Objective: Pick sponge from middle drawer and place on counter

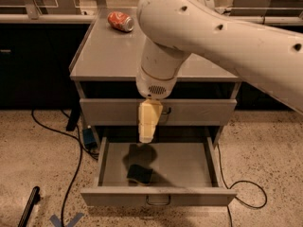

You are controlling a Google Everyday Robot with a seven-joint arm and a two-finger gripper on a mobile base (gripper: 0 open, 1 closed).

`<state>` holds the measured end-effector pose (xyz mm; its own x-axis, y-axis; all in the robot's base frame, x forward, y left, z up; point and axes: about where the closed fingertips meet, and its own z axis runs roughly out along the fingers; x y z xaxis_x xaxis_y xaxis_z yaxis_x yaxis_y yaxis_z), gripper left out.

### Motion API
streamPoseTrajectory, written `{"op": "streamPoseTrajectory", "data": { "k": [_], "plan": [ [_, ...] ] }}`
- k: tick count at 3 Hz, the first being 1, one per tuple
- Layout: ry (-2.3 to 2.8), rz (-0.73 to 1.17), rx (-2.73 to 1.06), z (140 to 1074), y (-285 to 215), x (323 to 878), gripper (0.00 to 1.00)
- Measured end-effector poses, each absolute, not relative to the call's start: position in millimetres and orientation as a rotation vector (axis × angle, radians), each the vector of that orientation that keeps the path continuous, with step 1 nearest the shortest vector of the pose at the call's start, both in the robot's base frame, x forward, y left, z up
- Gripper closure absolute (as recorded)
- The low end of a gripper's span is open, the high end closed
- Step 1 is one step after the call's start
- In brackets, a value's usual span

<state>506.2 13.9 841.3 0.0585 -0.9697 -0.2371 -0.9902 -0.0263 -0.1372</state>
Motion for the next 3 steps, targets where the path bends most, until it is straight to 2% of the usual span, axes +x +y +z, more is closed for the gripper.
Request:
{"op": "streamPoseTrajectory", "data": {
  "k": [1,3],
  "plan": [
    [1.966,0.175,-2.032,838,6,506,0.00],
    [1.781,0.534,-1.842,761,8,522,0.00]
  ]
}}
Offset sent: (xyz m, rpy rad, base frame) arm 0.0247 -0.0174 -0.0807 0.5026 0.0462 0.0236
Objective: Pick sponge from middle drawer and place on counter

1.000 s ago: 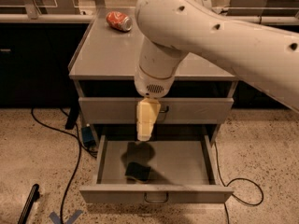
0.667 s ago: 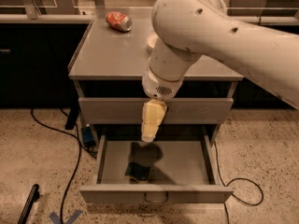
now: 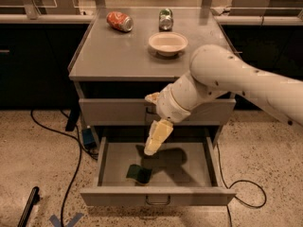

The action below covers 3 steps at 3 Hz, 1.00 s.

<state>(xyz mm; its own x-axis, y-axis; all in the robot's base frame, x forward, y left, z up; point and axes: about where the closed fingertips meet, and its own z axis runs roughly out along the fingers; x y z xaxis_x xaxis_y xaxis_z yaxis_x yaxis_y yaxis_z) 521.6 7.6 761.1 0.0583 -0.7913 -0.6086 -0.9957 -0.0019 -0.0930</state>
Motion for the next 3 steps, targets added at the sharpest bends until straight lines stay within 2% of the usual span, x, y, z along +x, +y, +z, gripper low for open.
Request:
{"op": "streamPoseTrajectory", "data": {
  "k": [3],
  "plan": [
    [1.626,0.805,-1.685,699,26,545,0.00]
  ]
}}
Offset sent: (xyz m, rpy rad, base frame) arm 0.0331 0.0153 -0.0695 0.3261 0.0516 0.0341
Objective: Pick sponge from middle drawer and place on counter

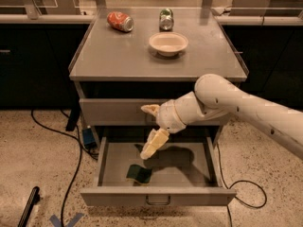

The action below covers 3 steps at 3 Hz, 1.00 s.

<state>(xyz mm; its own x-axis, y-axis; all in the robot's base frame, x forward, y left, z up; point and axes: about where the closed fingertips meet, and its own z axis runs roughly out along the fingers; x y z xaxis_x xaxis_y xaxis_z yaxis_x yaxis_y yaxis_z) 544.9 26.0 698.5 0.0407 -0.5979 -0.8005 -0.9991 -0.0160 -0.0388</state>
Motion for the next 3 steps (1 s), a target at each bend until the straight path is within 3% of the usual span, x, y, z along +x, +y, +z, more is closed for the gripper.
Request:
{"op": "streamPoseTrajectory", "data": {
  "k": [3],
  "plan": [
    [1.651,0.866,-1.731,648,53,559,0.00]
  ]
}}
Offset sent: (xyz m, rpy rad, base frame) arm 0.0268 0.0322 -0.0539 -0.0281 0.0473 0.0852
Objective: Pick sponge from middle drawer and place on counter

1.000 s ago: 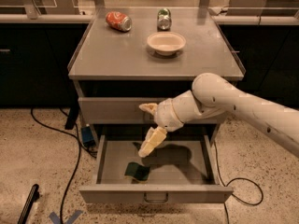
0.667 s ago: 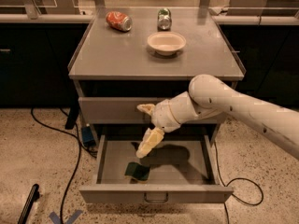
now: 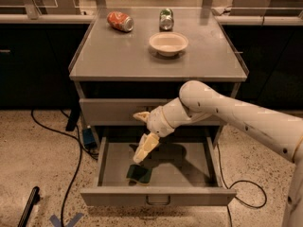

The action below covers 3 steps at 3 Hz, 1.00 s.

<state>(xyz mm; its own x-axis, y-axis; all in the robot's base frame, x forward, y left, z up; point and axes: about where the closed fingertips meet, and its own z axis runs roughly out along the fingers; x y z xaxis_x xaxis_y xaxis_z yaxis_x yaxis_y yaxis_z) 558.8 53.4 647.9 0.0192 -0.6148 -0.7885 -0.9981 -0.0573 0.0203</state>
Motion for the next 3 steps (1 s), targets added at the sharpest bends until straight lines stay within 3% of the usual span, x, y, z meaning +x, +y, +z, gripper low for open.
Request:
{"op": "streamPoseTrajectory", "data": {
  "k": [3],
  "plan": [
    [1.615,0.815,-1.772,631,63,517,0.00]
  ]
}}
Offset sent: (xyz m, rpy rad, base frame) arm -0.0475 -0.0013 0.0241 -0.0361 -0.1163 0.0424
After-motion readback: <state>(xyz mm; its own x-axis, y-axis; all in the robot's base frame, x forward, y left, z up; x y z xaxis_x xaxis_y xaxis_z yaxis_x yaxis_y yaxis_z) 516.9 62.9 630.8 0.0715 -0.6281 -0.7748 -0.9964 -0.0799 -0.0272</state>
